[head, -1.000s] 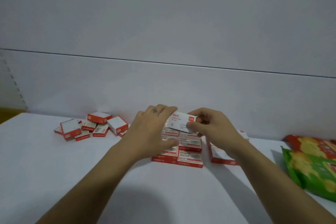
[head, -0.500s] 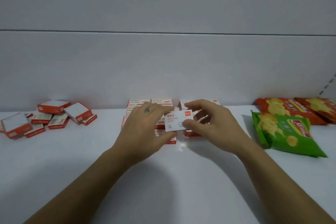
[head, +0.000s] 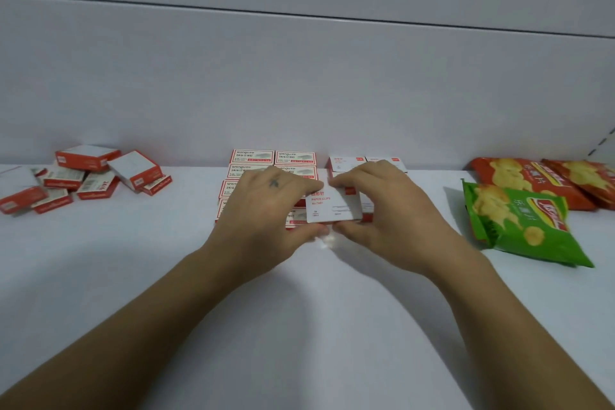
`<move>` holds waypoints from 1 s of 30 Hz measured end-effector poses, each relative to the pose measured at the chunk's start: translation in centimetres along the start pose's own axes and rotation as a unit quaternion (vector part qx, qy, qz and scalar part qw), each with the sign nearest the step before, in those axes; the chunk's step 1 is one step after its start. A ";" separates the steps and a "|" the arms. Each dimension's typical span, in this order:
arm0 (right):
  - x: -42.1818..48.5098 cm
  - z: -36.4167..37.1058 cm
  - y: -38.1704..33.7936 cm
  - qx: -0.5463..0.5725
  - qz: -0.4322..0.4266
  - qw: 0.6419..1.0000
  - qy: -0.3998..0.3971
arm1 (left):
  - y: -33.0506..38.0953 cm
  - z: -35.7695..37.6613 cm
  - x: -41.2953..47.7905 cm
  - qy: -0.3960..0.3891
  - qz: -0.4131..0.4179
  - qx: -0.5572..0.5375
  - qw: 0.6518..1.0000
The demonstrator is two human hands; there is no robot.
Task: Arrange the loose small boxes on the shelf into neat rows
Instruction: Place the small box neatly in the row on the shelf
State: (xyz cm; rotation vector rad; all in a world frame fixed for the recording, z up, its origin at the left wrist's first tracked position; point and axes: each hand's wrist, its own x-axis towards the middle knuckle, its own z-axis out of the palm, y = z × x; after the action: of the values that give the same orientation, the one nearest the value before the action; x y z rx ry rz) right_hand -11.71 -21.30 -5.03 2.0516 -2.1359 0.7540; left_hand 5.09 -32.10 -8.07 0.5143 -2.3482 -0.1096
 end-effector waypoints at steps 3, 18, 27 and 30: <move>0.0 -0.1 -0.1 -0.029 -0.011 1.000 -0.006 | 0.3 0.1 0.0 0.002 0.005 0.007 1.000; -1.4 -6.3 3.9 -0.108 0.160 0.977 -0.094 | 1.5 0.9 -0.4 -0.053 0.028 0.057 0.997; -0.9 -4.4 3.1 -0.077 0.131 0.981 -0.124 | 1.3 1.1 -0.4 -0.074 0.039 0.083 0.993; -0.6 -2.9 1.8 -0.085 0.105 0.979 -0.151 | 1.2 0.9 -0.4 -0.084 0.035 0.080 0.993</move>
State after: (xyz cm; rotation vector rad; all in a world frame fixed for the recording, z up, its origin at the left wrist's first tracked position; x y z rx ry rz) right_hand -14.18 -19.63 -3.27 1.9794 -2.5078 0.2727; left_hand 4.33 -30.95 -8.73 0.5161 -2.5505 0.0727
